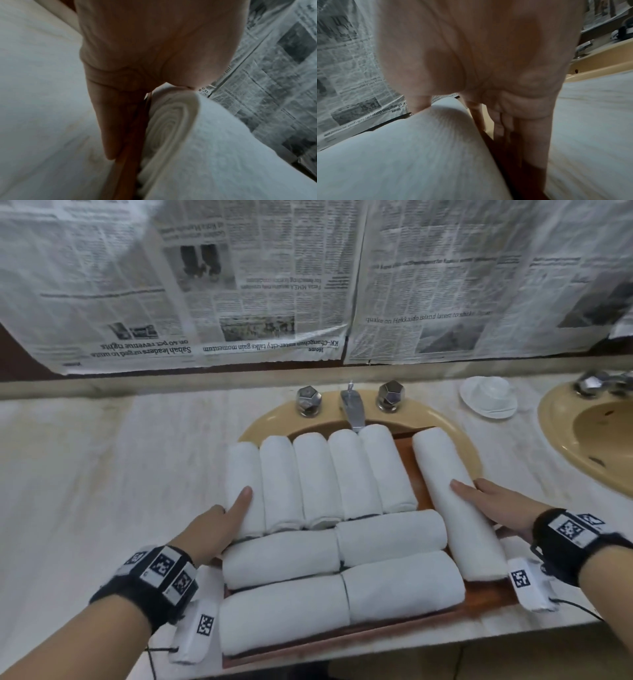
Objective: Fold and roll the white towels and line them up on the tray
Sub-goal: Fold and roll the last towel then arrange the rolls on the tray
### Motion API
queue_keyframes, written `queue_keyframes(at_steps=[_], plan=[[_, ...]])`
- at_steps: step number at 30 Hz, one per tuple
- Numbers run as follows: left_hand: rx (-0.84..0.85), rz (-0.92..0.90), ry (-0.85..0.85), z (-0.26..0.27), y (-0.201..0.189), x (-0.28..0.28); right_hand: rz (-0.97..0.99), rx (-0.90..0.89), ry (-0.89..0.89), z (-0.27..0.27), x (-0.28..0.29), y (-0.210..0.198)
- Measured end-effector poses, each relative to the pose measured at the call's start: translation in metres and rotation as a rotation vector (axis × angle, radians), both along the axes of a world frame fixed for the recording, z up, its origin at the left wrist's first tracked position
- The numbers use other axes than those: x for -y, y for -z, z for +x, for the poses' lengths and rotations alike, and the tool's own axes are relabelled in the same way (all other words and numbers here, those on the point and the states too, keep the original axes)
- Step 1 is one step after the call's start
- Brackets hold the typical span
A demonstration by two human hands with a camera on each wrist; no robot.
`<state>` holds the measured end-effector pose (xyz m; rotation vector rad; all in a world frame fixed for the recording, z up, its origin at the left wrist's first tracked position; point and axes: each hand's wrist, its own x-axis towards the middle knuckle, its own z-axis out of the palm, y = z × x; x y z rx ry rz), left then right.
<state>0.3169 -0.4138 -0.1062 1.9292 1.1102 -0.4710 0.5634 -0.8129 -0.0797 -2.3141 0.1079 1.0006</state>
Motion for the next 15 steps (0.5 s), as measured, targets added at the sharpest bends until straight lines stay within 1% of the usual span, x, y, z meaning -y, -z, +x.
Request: queue_keyframes(at_steps=[1,4,7,12,15], plan=[[0.007,-0.007,0.009,0.000,0.000,0.000,-0.003,0.003,0.004,-0.003,-0.001,-0.001],[0.006,0.049,0.055,-0.006,0.001,-0.002,-0.013,0.009,0.025,-0.018,-0.003,-0.007],[0.008,0.070,0.062,-0.028,0.002,-0.011,-0.006,0.029,0.037,-0.045,-0.014,-0.018],[0.034,0.076,0.018,-0.096,-0.010,-0.048,0.027,0.071,-0.007,-0.093,-0.056,-0.036],[0.041,0.098,-0.051,-0.145,-0.021,-0.088,0.042,0.093,-0.065,-0.123,-0.107,-0.049]])
